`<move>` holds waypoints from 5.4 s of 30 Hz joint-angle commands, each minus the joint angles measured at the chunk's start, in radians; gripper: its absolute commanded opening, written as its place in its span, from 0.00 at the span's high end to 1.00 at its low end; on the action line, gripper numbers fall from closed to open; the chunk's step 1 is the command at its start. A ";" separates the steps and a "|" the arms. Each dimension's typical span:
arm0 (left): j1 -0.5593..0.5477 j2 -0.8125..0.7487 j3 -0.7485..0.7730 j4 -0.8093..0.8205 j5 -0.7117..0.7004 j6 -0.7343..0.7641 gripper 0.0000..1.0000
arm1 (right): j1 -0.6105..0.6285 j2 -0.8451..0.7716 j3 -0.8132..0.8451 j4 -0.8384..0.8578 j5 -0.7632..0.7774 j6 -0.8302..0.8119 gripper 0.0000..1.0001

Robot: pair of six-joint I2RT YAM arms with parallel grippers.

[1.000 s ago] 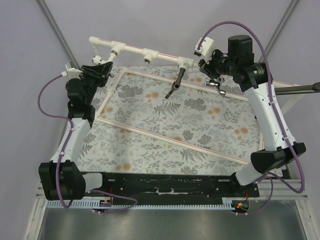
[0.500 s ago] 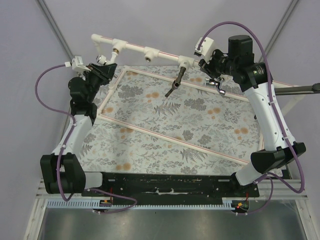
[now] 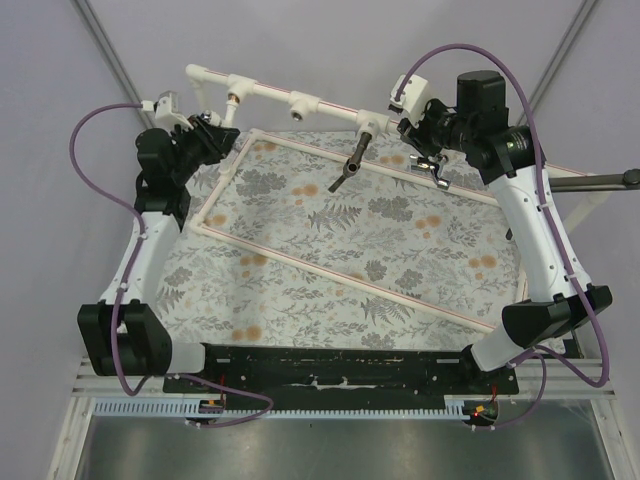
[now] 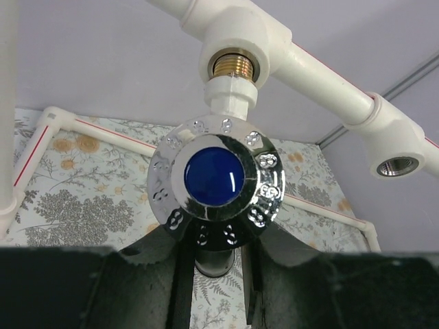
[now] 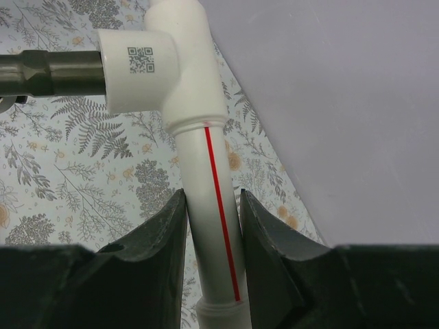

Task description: Install the water faucets

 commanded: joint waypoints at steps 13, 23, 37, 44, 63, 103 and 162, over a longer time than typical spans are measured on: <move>0.131 0.107 0.205 -0.093 0.327 -0.560 0.98 | 0.018 -0.039 -0.039 -0.150 -0.045 0.042 1.00; 0.190 0.126 0.196 -0.009 0.418 -0.892 0.98 | 0.018 -0.056 -0.055 -0.150 -0.046 0.039 1.00; 0.190 0.141 0.164 0.027 0.384 -0.934 0.98 | 0.020 -0.071 -0.068 -0.146 -0.071 0.042 1.00; 0.186 0.166 0.199 -0.065 0.392 -0.862 0.98 | 0.018 -0.071 -0.079 -0.140 -0.094 0.036 1.00; 0.175 0.224 0.408 -0.499 0.348 -0.440 0.98 | 0.024 -0.105 -0.151 -0.147 -0.217 -0.030 1.00; 0.013 0.069 0.256 -0.360 -0.018 0.331 0.98 | 0.061 -0.148 -0.222 -0.114 -0.189 -0.088 1.00; -0.228 -0.037 -0.029 -0.145 -0.301 1.535 0.95 | 0.060 -0.169 -0.248 -0.106 -0.162 -0.117 1.00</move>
